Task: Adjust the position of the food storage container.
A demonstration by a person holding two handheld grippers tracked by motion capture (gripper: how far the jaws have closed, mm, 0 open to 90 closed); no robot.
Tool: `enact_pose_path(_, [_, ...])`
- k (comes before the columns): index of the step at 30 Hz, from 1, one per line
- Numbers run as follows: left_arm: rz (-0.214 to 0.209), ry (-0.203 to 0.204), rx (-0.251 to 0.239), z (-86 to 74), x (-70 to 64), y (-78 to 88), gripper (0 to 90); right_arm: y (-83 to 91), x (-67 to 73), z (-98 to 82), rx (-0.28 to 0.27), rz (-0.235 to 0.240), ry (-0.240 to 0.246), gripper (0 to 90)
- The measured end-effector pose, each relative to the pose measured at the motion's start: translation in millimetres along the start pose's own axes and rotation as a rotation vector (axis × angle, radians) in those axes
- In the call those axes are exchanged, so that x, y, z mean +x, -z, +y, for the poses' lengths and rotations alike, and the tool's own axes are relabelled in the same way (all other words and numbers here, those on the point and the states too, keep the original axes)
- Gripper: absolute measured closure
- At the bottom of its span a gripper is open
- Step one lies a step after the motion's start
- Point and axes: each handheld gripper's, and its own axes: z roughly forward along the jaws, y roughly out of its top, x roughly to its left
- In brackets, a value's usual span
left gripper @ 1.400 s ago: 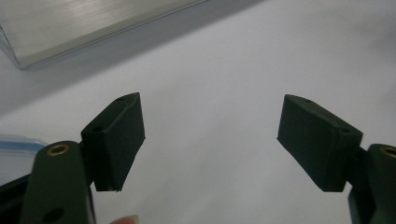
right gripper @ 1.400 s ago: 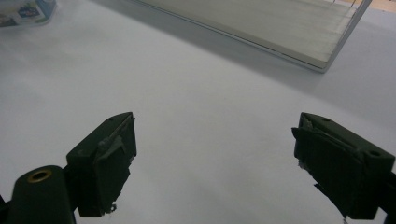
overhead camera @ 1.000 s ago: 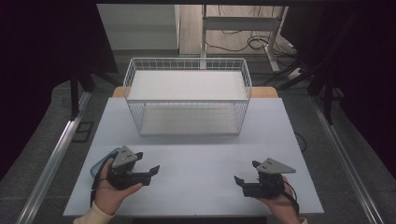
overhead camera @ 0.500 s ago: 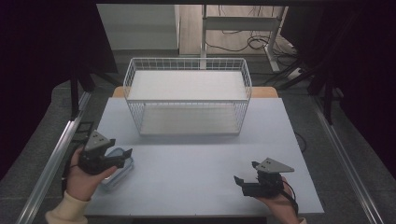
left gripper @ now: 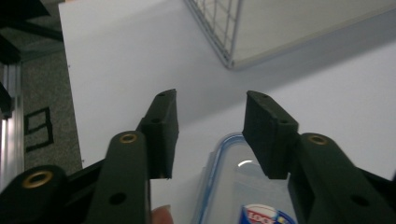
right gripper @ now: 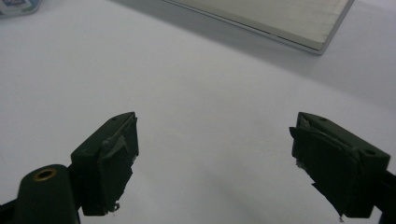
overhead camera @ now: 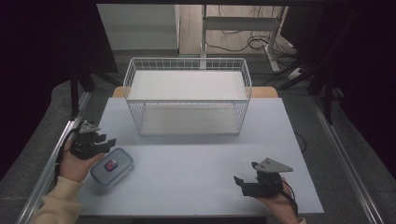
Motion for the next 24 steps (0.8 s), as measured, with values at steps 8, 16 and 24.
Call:
enact_pose_path(8, [-0.019,0.042,0.050,-2.5,19.9,-11.0,76.5,-2.8,0.1,-1.4,0.017,0.001,0.001,15.1])
enact_pose_path(16, [-0.057,0.005,0.187,-4.1,31.1,-30.0,89.9,-4.3,-3.3,-3.0,0.028,-0.002,-0.006,15.5])
enact_pose_path(24, [-0.080,-0.036,0.239,-5.5,32.3,-39.0,89.9,-4.4,-5.5,-3.1,0.032,-0.010,-0.007,15.5])
